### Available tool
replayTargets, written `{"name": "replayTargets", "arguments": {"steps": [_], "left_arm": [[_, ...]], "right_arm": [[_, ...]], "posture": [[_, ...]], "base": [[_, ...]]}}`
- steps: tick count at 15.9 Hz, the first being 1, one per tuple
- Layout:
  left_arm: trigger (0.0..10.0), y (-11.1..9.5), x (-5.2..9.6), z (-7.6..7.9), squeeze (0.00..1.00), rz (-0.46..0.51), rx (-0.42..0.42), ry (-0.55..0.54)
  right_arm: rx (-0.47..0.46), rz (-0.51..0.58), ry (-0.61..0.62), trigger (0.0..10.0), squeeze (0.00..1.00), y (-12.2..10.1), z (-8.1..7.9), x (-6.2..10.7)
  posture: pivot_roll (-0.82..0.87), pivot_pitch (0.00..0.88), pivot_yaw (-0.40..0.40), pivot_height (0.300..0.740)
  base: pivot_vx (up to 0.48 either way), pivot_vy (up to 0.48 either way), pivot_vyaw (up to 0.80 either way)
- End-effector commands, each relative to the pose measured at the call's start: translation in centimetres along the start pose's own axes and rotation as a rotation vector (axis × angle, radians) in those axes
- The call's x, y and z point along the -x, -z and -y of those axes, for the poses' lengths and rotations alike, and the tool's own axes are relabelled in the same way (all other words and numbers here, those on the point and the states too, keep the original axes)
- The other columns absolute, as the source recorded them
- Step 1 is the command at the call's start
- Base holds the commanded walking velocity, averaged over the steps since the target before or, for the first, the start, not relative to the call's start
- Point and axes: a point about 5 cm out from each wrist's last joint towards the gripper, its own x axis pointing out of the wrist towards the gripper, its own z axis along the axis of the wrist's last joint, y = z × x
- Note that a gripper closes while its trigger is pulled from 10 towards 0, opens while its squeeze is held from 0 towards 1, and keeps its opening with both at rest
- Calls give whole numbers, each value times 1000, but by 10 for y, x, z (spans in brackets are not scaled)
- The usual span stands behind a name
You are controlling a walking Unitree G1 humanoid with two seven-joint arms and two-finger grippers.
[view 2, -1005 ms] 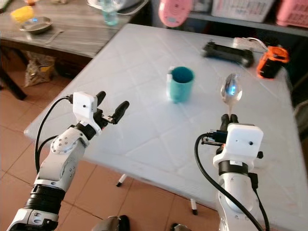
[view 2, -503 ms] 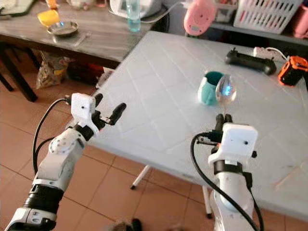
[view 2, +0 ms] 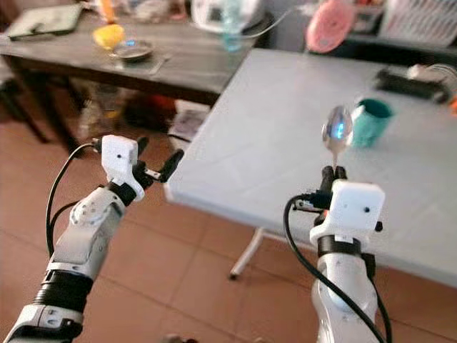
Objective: Setting the table
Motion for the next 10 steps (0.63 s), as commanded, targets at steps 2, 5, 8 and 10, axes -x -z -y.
{"name": "replayTargets", "arguments": {"steps": [2, 5, 8, 10], "left_arm": [[10000, -1, -5, 9, 0, 6, -6, 29], [10000, -1, -6, 10, 0, 14, -14, 27], [10000, -1, -7, 10, 0, 17, -7, 22], [10000, 0, -8, 11, 0, 13, 7, 23]], "right_arm": [[6, 4, 22, 10000, 0, -1, 5, -1], [7, 9, 22, 10000, 0, -1, 4, -2], [4, 8, 23, 10000, 0, -1, 3, -3], [4, 6, 26, 10000, 0, 0, 4, -4]], "posture": [[20, 129, 23, 740], [24, 121, 20, 740], [27, 116, 22, 740], [27, 118, 24, 740]], "base": [[0, 480, 0], [0, 480, 0], [0, 480, -138], [0, 480, -553]]}}
